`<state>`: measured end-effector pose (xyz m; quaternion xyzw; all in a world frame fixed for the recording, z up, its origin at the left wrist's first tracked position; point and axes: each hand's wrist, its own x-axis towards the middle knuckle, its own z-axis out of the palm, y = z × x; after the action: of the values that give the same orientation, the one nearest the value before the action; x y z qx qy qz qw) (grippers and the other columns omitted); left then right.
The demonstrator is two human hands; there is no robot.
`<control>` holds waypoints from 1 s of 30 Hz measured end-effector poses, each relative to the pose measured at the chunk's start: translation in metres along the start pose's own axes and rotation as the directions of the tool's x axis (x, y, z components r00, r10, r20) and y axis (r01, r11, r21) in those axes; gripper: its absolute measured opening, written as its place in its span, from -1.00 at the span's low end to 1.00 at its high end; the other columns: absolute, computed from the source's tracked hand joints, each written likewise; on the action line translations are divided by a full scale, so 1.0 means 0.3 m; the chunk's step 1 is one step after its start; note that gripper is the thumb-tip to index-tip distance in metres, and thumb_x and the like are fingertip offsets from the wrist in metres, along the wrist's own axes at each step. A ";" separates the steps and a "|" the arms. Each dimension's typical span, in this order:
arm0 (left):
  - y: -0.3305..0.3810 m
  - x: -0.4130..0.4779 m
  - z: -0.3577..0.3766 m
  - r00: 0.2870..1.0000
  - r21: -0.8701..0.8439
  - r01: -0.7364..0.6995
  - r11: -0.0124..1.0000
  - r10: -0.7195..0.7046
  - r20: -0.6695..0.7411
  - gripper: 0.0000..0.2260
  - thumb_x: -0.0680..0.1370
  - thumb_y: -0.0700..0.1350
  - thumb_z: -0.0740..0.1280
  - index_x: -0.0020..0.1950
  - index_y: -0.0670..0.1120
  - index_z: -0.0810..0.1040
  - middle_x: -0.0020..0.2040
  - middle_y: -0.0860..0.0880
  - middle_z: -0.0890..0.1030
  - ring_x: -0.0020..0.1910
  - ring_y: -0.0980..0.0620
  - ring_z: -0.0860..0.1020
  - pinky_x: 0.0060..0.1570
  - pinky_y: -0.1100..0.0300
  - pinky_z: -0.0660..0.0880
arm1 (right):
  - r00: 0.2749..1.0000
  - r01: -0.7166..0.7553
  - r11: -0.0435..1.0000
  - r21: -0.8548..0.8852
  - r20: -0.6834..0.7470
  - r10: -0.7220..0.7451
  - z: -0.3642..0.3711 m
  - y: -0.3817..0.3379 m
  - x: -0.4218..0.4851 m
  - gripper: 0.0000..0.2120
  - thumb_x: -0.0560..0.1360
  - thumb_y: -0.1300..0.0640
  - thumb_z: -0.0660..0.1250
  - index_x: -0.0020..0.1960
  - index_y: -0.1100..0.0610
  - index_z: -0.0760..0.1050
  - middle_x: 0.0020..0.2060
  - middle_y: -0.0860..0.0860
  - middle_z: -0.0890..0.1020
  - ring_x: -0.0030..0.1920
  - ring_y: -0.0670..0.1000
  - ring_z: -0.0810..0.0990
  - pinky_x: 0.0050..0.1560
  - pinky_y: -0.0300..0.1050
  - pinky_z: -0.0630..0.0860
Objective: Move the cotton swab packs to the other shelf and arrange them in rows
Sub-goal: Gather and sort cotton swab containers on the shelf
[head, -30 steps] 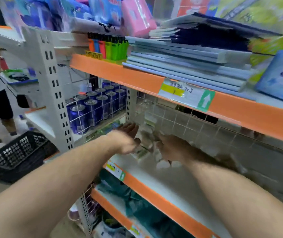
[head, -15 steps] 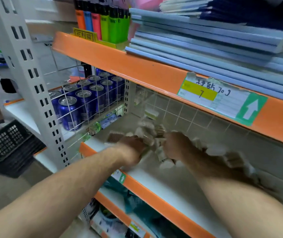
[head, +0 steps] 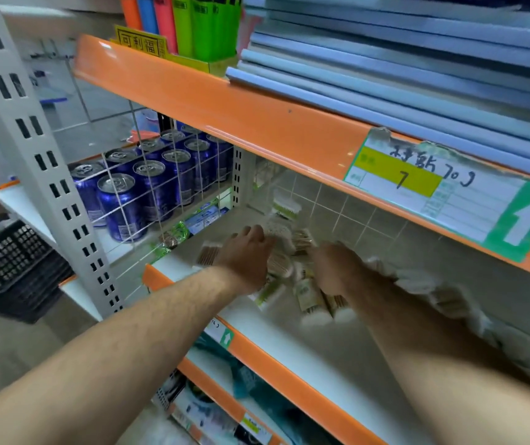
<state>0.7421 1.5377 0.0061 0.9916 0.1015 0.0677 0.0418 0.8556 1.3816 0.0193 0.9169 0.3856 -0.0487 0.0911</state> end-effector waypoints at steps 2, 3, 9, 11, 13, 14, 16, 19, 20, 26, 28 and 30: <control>-0.001 0.001 0.001 1.000 0.009 -0.001 1.000 0.001 0.003 -0.56 0.51 -0.13 0.33 0.39 -0.02 0.42 0.27 -0.09 0.38 0.24 -0.09 0.37 0.13 0.05 0.39 | 1.000 -0.005 1.000 -0.031 0.002 0.005 0.010 0.000 0.005 -0.74 0.45 0.14 0.27 0.12 0.11 0.56 0.10 0.15 0.60 0.12 0.18 0.55 0.10 0.07 0.54; -0.001 0.002 0.000 1.000 -0.018 0.000 1.000 0.000 0.008 -0.57 0.51 -0.14 0.33 0.38 -0.02 0.41 0.28 -0.08 0.38 0.24 -0.09 0.38 0.13 0.07 0.38 | 1.000 -0.015 0.999 -0.031 0.005 0.015 0.014 0.001 0.009 -0.73 0.44 0.14 0.28 0.12 0.10 0.57 0.10 0.14 0.60 0.12 0.17 0.54 0.08 0.07 0.55; 0.005 0.001 -0.018 0.999 -0.135 -0.046 0.990 0.048 0.008 -0.59 0.49 -0.21 0.35 0.31 0.04 0.41 0.20 -0.03 0.51 0.18 -0.06 0.47 -0.02 0.16 0.25 | 0.999 -0.001 1.000 0.000 0.054 0.001 0.010 0.008 0.017 -0.66 0.45 0.12 0.34 0.22 0.06 0.42 0.13 0.15 0.55 0.09 0.18 0.56 0.01 0.04 0.53; 0.003 0.001 -0.022 0.999 -0.133 -0.049 0.990 0.051 0.010 -0.60 0.49 -0.16 0.36 0.30 0.05 0.42 0.18 -0.03 0.50 0.15 -0.04 0.45 -0.02 0.16 0.25 | 0.999 0.030 0.999 -0.011 0.036 -0.030 0.014 0.012 0.016 -0.60 0.44 0.10 0.35 0.26 0.04 0.38 0.15 0.12 0.55 0.12 0.16 0.55 0.02 0.05 0.51; 0.000 0.002 -0.028 0.999 -0.150 -0.032 0.988 0.035 0.019 -0.62 0.50 -0.09 0.36 0.31 0.07 0.43 0.17 -0.01 0.48 0.14 -0.04 0.44 -0.03 0.16 0.27 | 0.997 0.073 0.997 -0.040 0.022 -0.072 0.015 0.013 0.010 -0.52 0.41 0.04 0.38 0.31 -0.03 0.41 0.17 0.07 0.55 0.16 0.15 0.54 0.06 0.04 0.51; -0.003 0.004 -0.031 0.999 -0.169 -0.018 0.986 0.023 0.029 -0.63 0.51 -0.06 0.35 0.30 0.08 0.43 0.16 -0.01 0.47 0.14 -0.04 0.44 -0.05 0.15 0.29 | 0.996 0.089 0.995 -0.037 0.020 -0.088 0.014 0.013 0.005 -0.51 0.39 0.00 0.39 0.32 -0.08 0.43 0.18 0.06 0.54 0.17 0.15 0.53 0.08 0.04 0.51; -0.008 0.008 -0.043 0.999 -0.213 0.014 0.977 -0.003 0.054 -0.65 0.51 -0.05 0.33 0.29 0.10 0.45 0.16 0.00 0.44 0.11 -0.01 0.43 -0.09 0.14 0.33 | 0.996 0.085 0.996 -0.001 0.019 -0.084 0.008 0.016 -0.009 -0.51 0.37 -0.04 0.41 0.29 -0.12 0.47 0.16 0.05 0.54 0.16 0.14 0.52 0.10 0.04 0.52; -0.011 0.014 -0.070 0.997 -0.299 0.049 0.953 -0.029 0.070 -0.70 0.49 -0.07 0.32 0.21 0.11 0.48 0.13 0.03 0.41 0.09 0.00 0.44 -0.11 0.13 0.40 | 0.999 0.039 0.991 0.128 -0.005 -0.039 -0.014 0.024 -0.043 -0.53 0.32 0.02 0.45 0.21 -0.01 0.46 0.11 0.05 0.58 0.12 0.14 0.55 0.06 0.01 0.54; -0.013 0.016 -0.081 0.998 -0.317 0.052 0.947 -0.036 0.056 -0.74 0.49 -0.07 0.32 0.17 0.11 0.48 0.11 0.04 0.41 0.08 -0.01 0.46 -0.13 0.15 0.41 | 1.000 0.020 0.977 0.210 -0.017 -0.016 -0.027 0.030 -0.055 -0.54 0.31 0.06 0.45 0.18 0.01 0.43 0.09 0.05 0.59 0.10 0.15 0.57 0.02 -0.02 0.54; -0.009 0.003 -0.172 0.994 -0.328 0.112 0.938 -0.101 0.051 -0.66 0.48 0.04 0.37 0.23 0.06 0.47 0.14 0.03 0.52 -0.03 0.02 0.52 -0.23 0.18 0.41 | 0.998 0.004 0.825 0.566 -0.051 0.030 -0.146 0.094 -0.140 -0.35 0.27 0.20 0.54 0.28 -0.02 0.37 0.04 0.02 0.57 -0.04 0.05 0.56 -0.16 -0.12 0.45; -0.004 0.001 -0.201 0.991 -0.344 0.128 0.930 -0.109 0.073 -0.64 0.48 0.10 0.38 0.23 0.04 0.49 0.10 0.03 0.53 -0.03 0.01 0.51 -0.16 0.16 0.42 | 0.997 0.009 0.780 0.626 -0.067 0.042 -0.169 0.113 -0.172 -0.32 0.26 0.18 0.58 0.30 -0.03 0.40 0.07 0.03 0.57 -0.05 0.02 0.56 -0.19 -0.11 0.50; 0.004 -0.005 -0.234 0.990 -0.336 0.131 0.933 -0.107 0.091 -0.66 0.47 0.15 0.39 0.16 0.03 0.51 0.03 0.05 0.53 -0.07 0.02 0.51 -0.19 0.17 0.40 | 0.996 -0.018 0.793 0.609 -0.056 0.066 -0.183 0.129 -0.199 -0.36 0.27 0.06 0.61 0.26 0.04 0.42 0.05 -0.02 0.51 -0.10 -0.05 0.50 -0.32 -0.21 0.40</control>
<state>0.7308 1.5411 0.0752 0.9632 0.1465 0.0464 0.2204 0.8426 1.3245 0.0876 0.9070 0.3322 -0.1337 -0.2215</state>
